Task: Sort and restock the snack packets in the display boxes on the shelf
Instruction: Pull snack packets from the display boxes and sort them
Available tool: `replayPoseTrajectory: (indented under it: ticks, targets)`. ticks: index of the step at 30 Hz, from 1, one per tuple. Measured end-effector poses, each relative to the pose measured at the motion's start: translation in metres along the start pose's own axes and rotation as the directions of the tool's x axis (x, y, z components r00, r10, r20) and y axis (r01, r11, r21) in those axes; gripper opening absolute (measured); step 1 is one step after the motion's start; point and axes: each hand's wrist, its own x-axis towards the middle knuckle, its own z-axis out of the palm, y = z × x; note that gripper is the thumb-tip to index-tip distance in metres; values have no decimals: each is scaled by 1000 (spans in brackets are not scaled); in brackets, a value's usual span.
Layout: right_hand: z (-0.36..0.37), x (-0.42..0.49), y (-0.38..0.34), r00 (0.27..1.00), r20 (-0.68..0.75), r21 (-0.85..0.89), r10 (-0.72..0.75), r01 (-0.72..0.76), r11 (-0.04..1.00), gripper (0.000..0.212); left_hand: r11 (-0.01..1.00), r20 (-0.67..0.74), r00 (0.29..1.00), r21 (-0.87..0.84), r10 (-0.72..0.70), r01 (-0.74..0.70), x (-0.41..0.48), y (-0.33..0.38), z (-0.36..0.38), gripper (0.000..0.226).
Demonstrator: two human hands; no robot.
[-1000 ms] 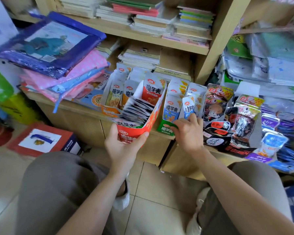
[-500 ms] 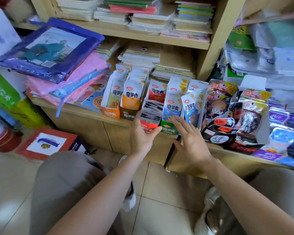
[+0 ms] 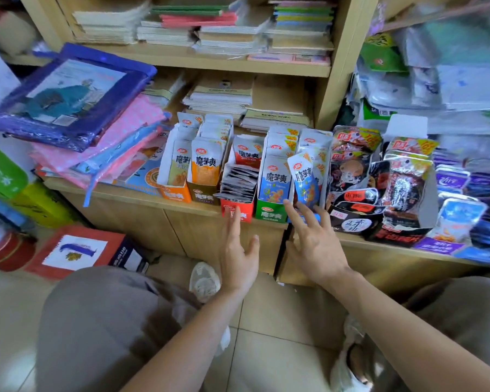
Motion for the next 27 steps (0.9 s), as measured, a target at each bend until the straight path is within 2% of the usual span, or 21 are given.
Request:
replayPoseTrajectory:
  ticks: [3, 6, 8, 10, 13, 14, 15, 17, 20, 22, 27]
  targets:
    - [0, 6, -2, 1000, -23, 69, -1, 2, 998, 87, 999, 113, 993, -10, -34, 36, 11, -9, -2, 74]
    - [0, 9, 1, 999, -51, 118, -10, 16, 993, 82, 986, 283, 952, -82, -116, 144, 28, -5, -18, 63]
    - [2, 9, 4, 999, -32, 113, -29, 32, 993, 87, 978, 314, 937, -92, -149, 186, 36, -2, -31, 52]
    - [2, 11, 4, 1000, -5, 113, -29, 30, 993, 89, 985, 207, 967, -55, -151, 166, 43, -1, -49, 45]
    - [0, 17, 0, 999, 42, 129, -29, 23, 991, 87, 975, -95, 995, 218, -19, 40, 65, -6, -79, 53]
    - [-1, 19, -2, 998, 51, 140, -36, 28, 990, 85, 952, -126, 992, 306, 26, 14, 75, -8, -88, 59]
    - [-1, 21, -3, 997, 59, 147, -45, 36, 988, 83, 928, -102, 994, 373, 42, -1, 86, -10, -95, 66]
    - [-1, 25, -3, 995, 73, 151, -65, 54, 987, 81, 875, 44, 999, 484, -1, -20, 107, -15, -107, 74]
    - [0, 33, -2, 990, 84, 137, -109, 97, 986, 83, 797, 264, 962, 595, -69, -106, 123, -24, -113, 77]
    - [0, 38, -2, 986, 92, 145, -136, 122, 982, 83, 809, 296, 954, 574, -56, -130, 124, -26, -114, 72]
    - [0, 43, 3, 983, 62, 201, -172, 157, 967, 83, 860, 246, 969, 492, 10, -133, 114, -26, -116, 67]
